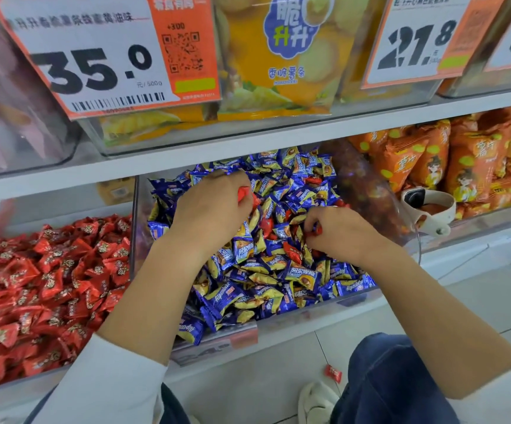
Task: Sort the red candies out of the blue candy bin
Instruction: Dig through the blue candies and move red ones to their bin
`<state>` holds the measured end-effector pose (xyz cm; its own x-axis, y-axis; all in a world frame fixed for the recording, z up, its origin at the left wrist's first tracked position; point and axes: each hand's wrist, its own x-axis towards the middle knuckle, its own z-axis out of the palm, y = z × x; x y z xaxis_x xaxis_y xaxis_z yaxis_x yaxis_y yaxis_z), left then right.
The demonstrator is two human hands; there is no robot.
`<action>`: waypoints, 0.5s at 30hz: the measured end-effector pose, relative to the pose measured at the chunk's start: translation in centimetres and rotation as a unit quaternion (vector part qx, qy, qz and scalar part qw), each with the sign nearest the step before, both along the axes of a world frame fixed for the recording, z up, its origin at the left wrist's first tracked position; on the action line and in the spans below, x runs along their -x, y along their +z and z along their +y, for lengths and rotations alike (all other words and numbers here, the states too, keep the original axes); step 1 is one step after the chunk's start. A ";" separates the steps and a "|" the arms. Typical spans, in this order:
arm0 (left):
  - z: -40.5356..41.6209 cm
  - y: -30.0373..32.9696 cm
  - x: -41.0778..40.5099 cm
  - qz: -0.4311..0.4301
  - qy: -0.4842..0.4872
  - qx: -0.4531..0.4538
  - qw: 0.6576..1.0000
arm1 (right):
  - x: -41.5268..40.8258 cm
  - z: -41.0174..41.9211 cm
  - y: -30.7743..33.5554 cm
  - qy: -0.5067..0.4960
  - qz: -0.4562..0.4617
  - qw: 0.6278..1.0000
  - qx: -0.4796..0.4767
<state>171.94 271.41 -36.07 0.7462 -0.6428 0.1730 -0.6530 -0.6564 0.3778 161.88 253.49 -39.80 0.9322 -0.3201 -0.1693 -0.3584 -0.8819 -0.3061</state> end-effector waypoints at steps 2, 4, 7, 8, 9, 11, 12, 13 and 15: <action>-0.3 0.3 0.7 0.004 -0.013 0.005 1.000 | 0.0 0.0 0.1 -0.006 -0.033 0.999 -0.011; -0.9 0.3 1.6 -0.006 -0.044 0.007 0.999 | 0.0 -0.1 0.3 -0.017 -0.077 0.997 -0.010; -1.8 -0.3 2.9 -0.029 -0.098 -0.041 0.994 | 0.2 -0.4 0.7 -0.053 -0.150 0.987 -0.012; -2.1 -0.7 3.1 -0.043 -0.100 -0.082 0.991 | 0.3 -0.4 1.0 -0.066 -0.167 0.983 -0.022; -2.3 -1.2 3.0 -0.063 -0.091 -0.129 0.986 | 0.4 -0.5 1.3 -0.071 -0.172 0.982 -0.036; -2.5 -2.0 2.8 -0.098 -0.057 -0.192 0.975 | 0.8 -0.3 1.8 -0.048 -0.139 0.988 -0.056; -2.6 -2.2 2.7 -0.102 -0.043 -0.206 0.972 | 1.1 -0.2 2.0 -0.024 -0.107 0.992 -0.056; -2.7 -2.3 2.5 -0.096 -0.035 -0.213 0.972 | 1.3 0.1 2.1 0.002 -0.075 0.996 -0.052; -2.8 -2.5 2.2 -0.074 -0.034 -0.208 0.975 | 1.7 0.7 2.0 0.044 -0.031 0.998 -0.042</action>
